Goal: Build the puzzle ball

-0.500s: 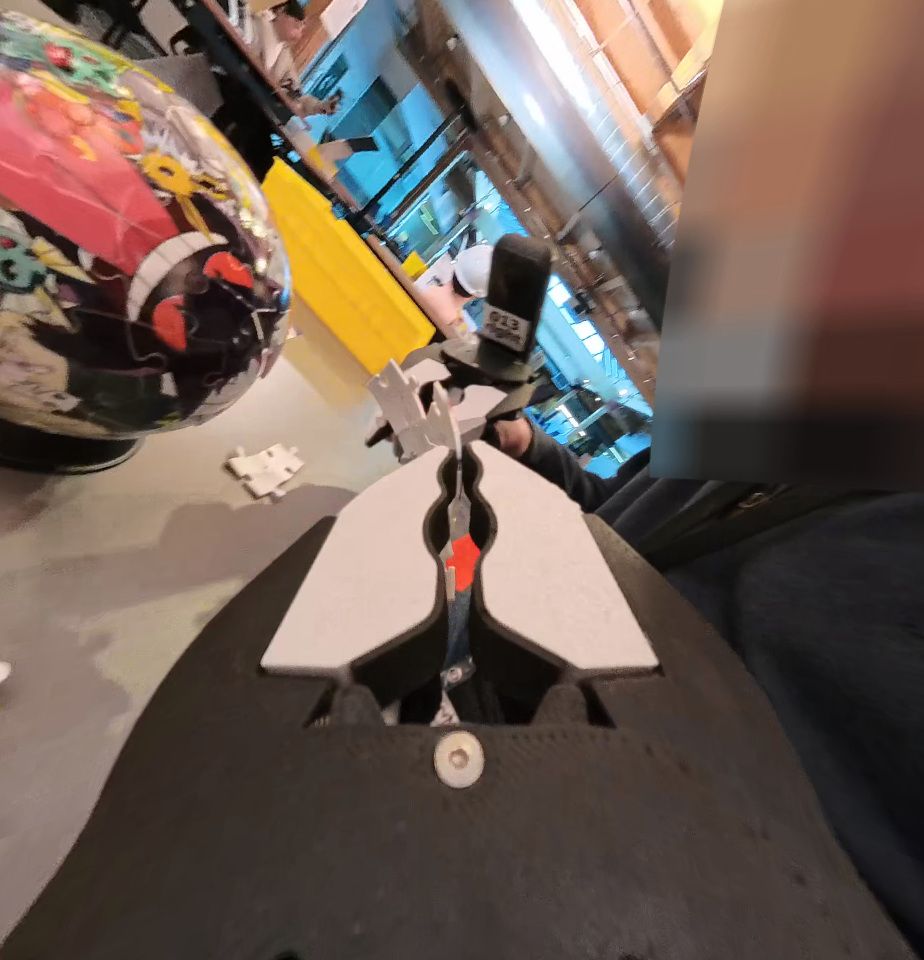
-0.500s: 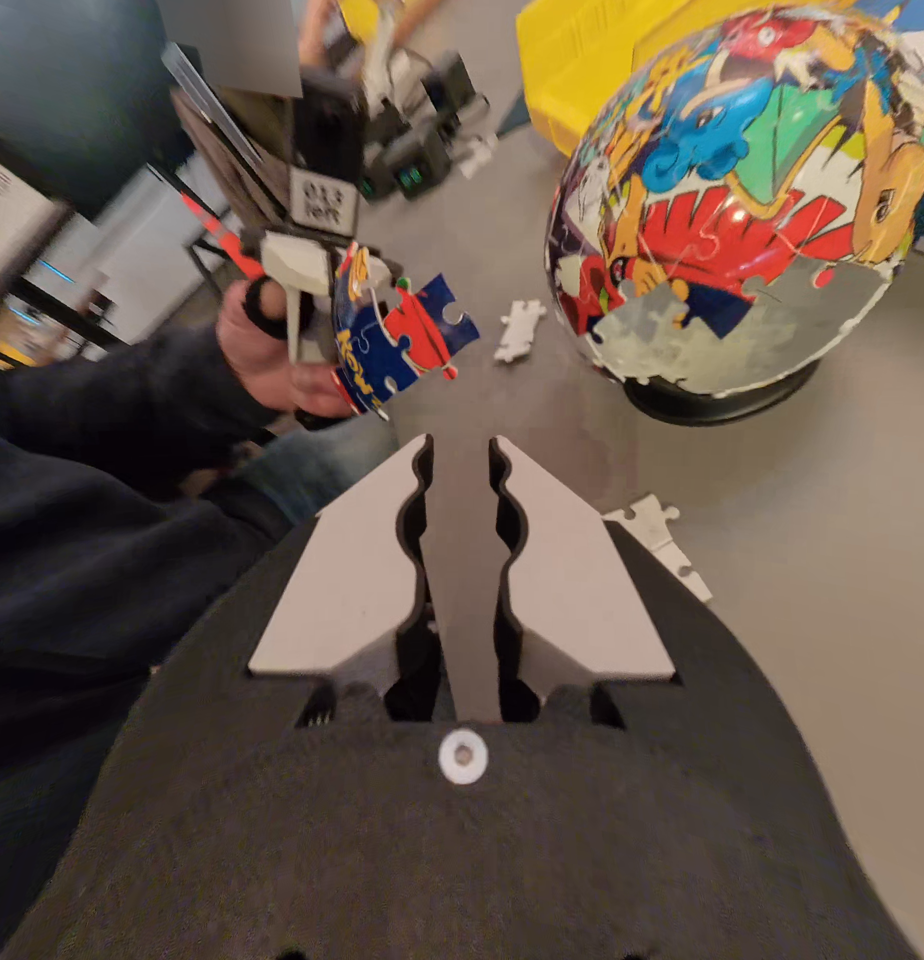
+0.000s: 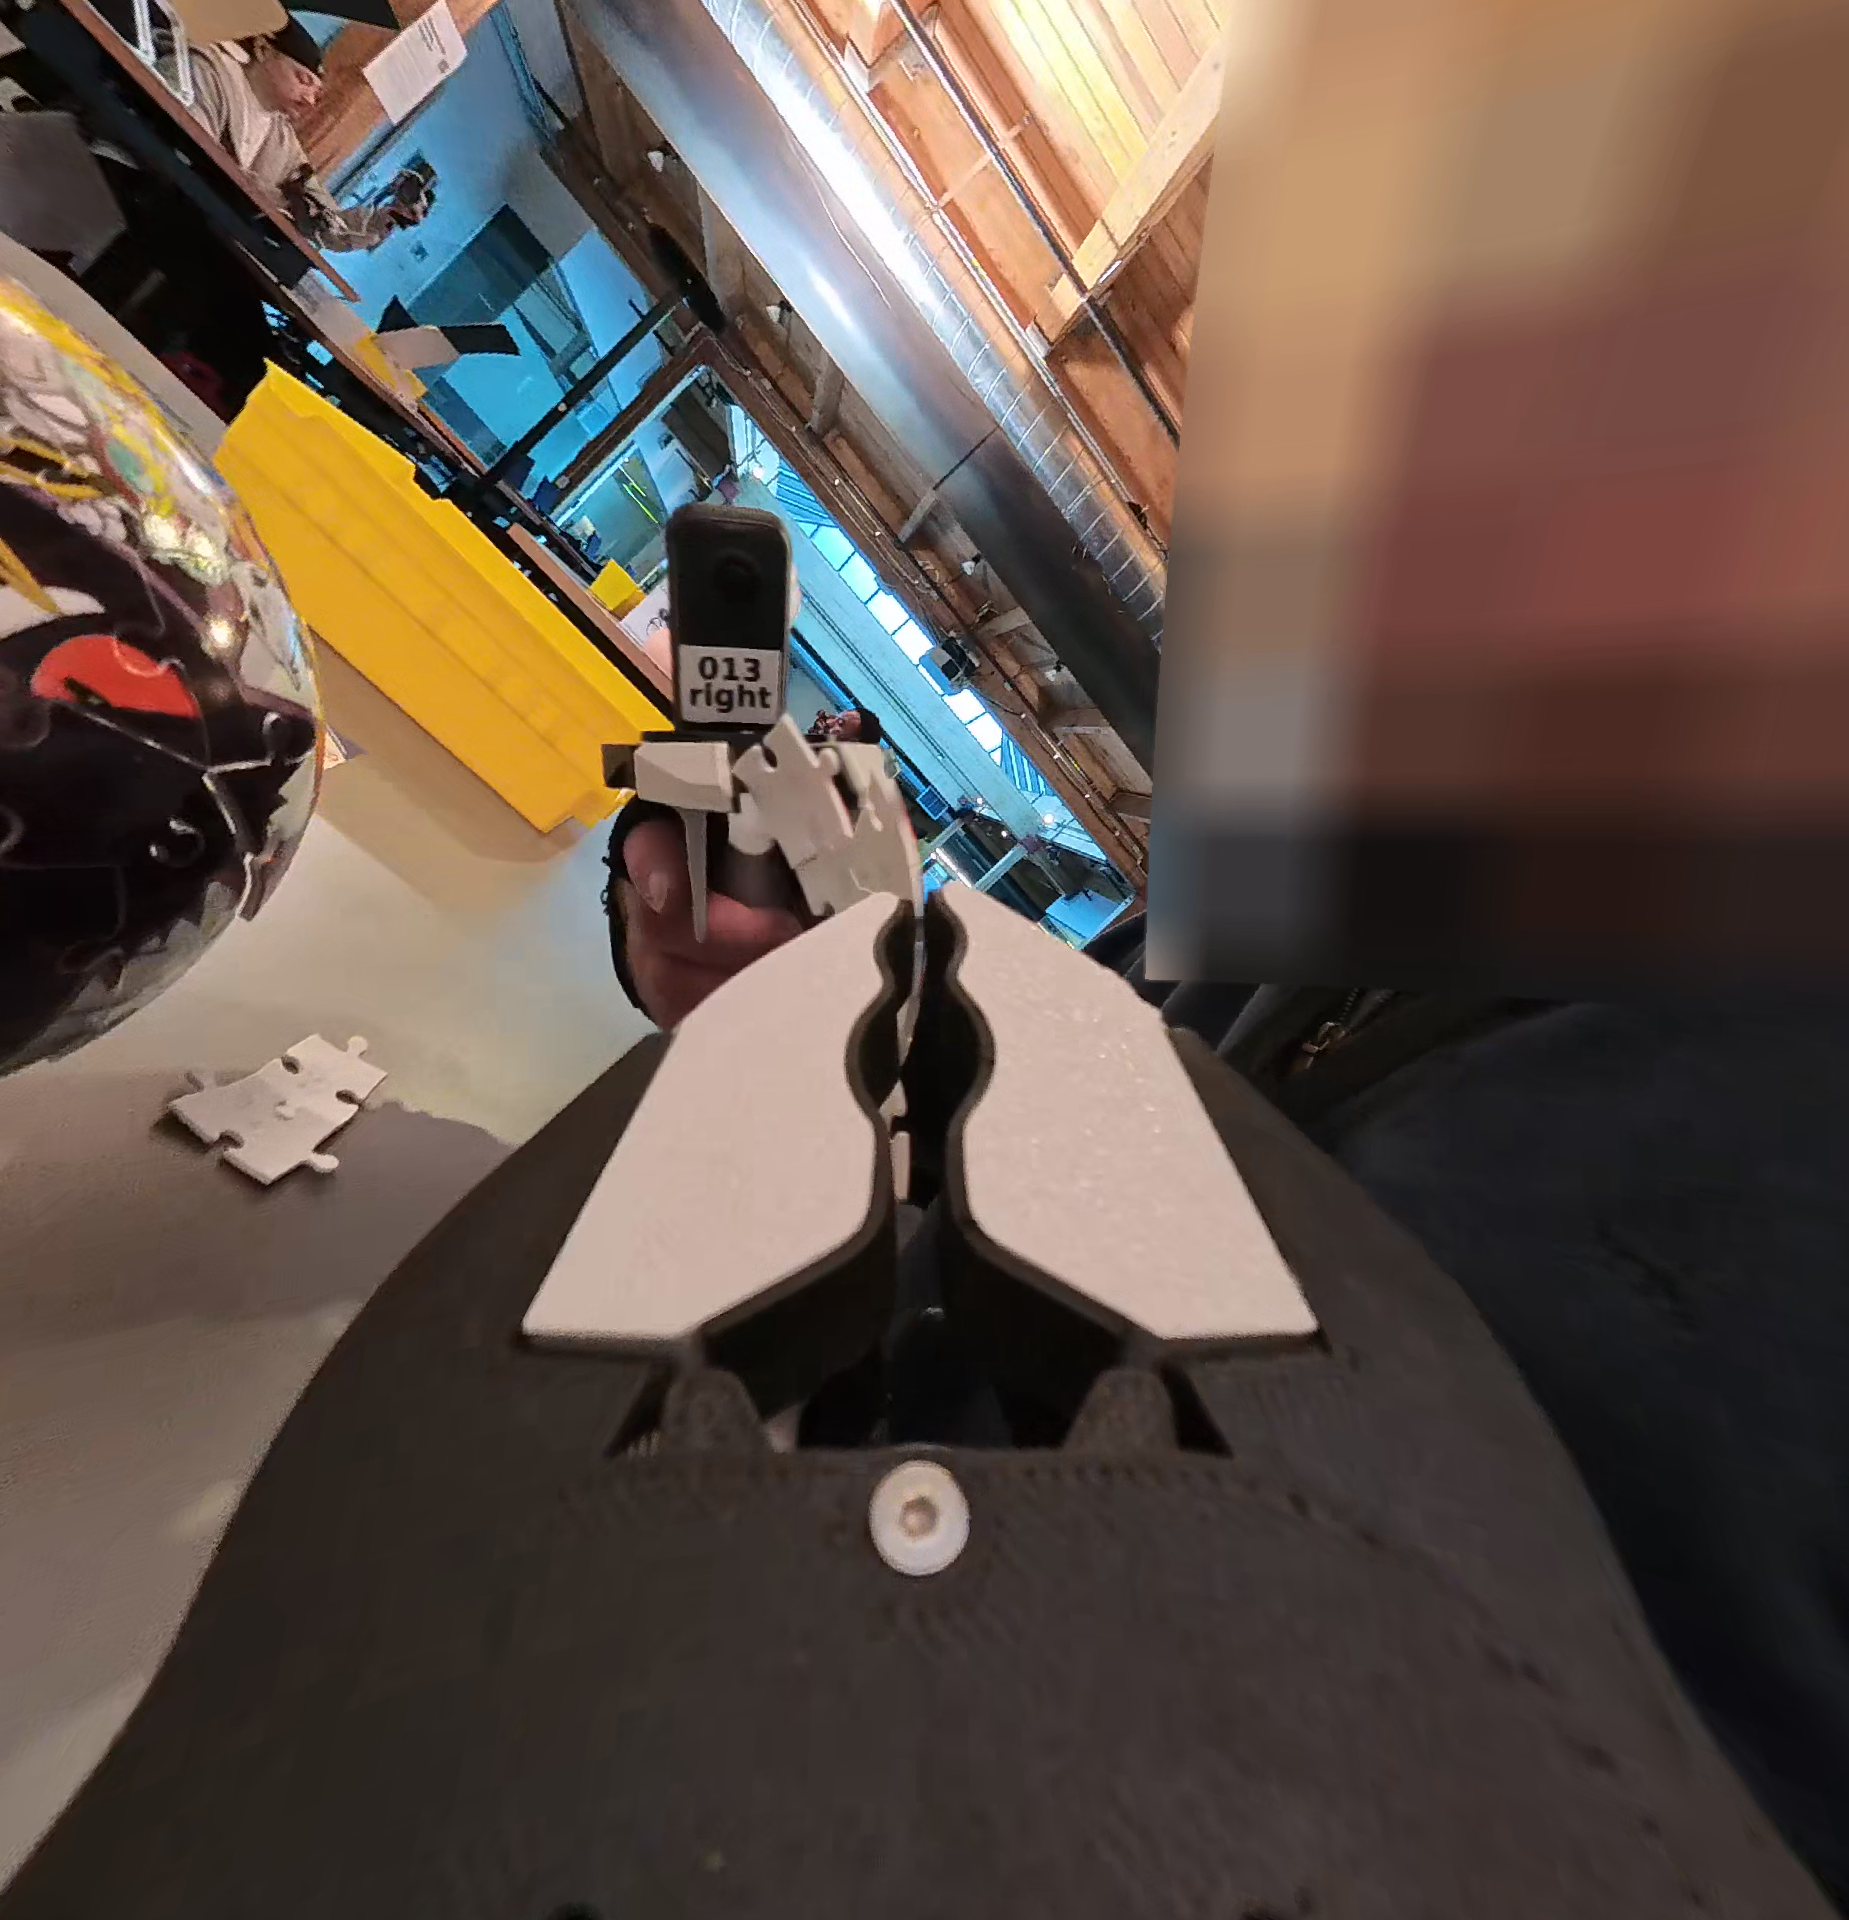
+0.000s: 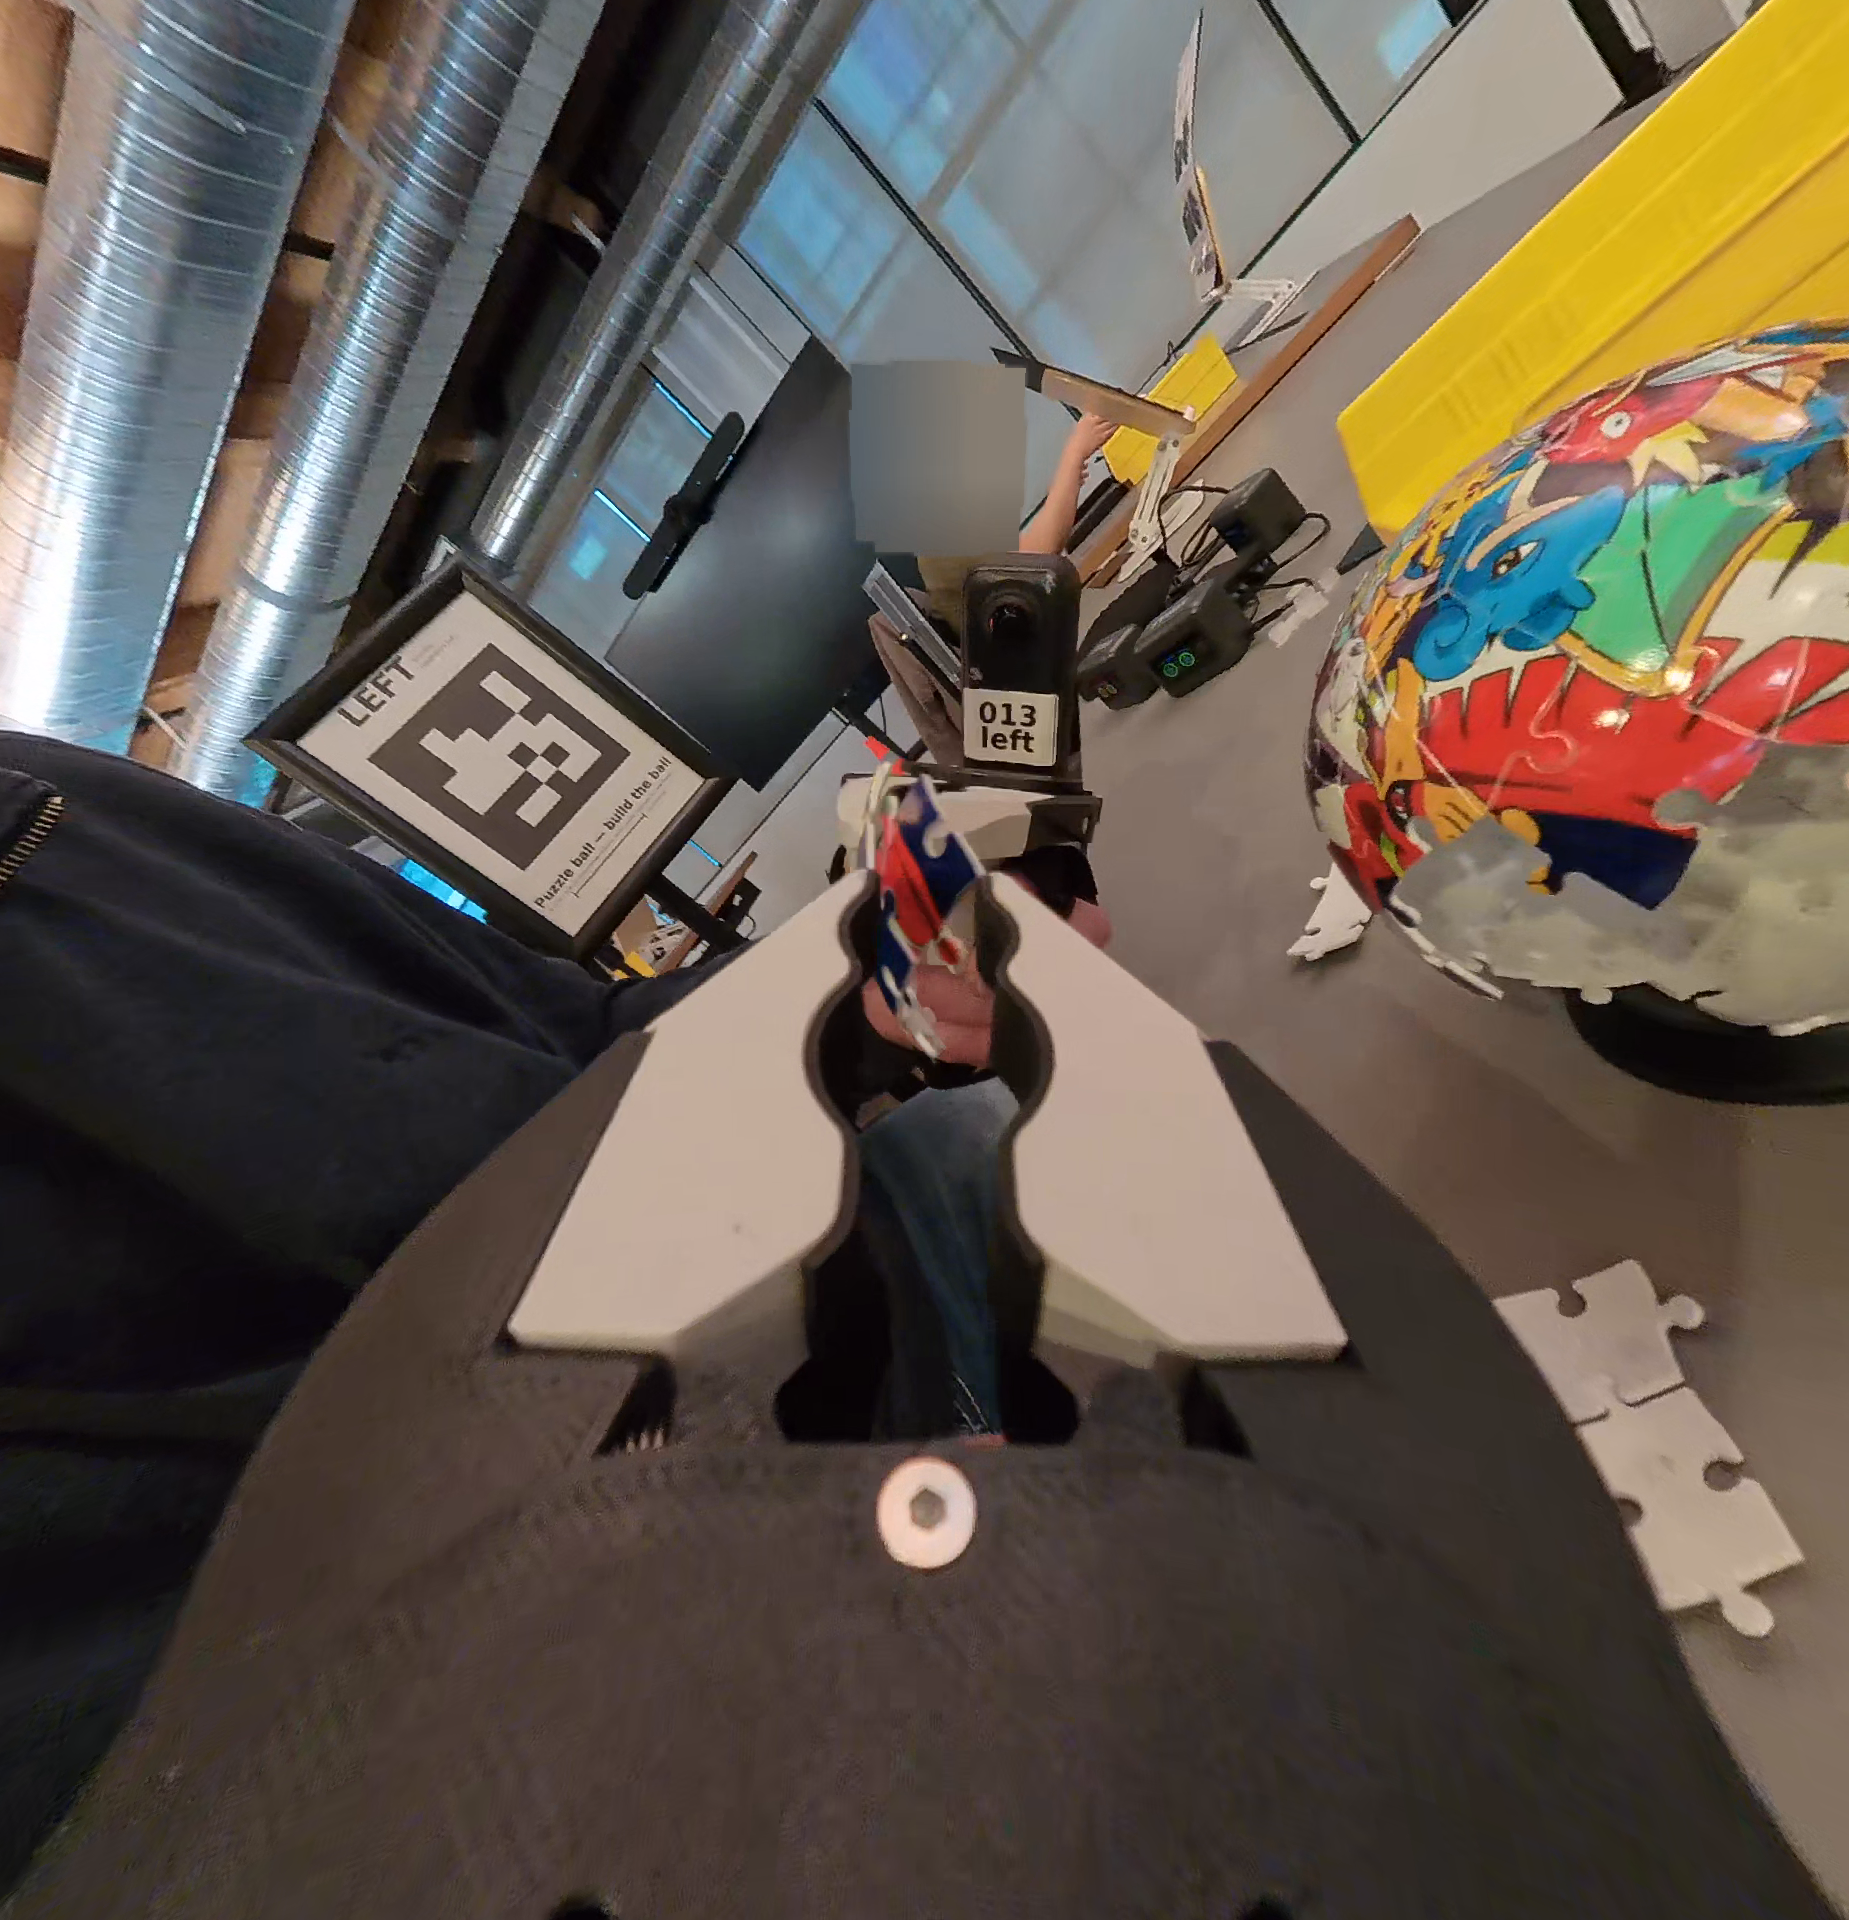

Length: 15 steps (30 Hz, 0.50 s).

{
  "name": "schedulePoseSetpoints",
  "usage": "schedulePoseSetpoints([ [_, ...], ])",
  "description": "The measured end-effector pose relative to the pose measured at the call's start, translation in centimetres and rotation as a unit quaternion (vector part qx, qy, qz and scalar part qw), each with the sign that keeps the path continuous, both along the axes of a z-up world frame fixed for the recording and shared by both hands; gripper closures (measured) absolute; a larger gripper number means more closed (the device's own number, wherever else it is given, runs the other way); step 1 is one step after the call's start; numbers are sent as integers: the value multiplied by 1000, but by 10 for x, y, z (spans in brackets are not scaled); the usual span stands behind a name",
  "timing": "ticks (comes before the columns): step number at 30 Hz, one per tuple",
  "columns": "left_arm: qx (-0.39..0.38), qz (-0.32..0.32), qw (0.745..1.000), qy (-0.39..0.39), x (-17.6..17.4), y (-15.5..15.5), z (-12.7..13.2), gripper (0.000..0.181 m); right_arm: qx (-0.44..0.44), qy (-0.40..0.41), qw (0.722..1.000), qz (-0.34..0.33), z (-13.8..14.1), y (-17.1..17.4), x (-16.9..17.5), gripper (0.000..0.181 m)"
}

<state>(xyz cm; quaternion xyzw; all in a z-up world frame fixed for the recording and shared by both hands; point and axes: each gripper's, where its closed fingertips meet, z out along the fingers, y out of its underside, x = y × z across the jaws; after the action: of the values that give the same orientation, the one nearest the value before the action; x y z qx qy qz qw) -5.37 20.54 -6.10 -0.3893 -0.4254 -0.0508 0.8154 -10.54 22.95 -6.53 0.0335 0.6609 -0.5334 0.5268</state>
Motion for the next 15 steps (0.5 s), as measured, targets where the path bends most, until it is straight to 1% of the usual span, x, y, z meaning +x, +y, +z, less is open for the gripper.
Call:
schedulePoseSetpoints([
  [1,-3,-3,1000,1,0,1,0,179,0,-5,1000,1,0,0,0,170],
  [4,0,-7,1000,7,-2,3,2,179,-5,-21,1000,2,2,0,-2,176],
  [8,4,-4,1000,9,-5,1,2,180,-14,-3,1000,-6,3,1,-4,179],
  [12,5,-3,1000,11,-7,0,2,179,-12,-26,1000,-6,5,0,-6,180],
  [15,5,-2,1000,18,-7,-1,4,179,-18,-18,1000,-11,7,0,-6,180],
])
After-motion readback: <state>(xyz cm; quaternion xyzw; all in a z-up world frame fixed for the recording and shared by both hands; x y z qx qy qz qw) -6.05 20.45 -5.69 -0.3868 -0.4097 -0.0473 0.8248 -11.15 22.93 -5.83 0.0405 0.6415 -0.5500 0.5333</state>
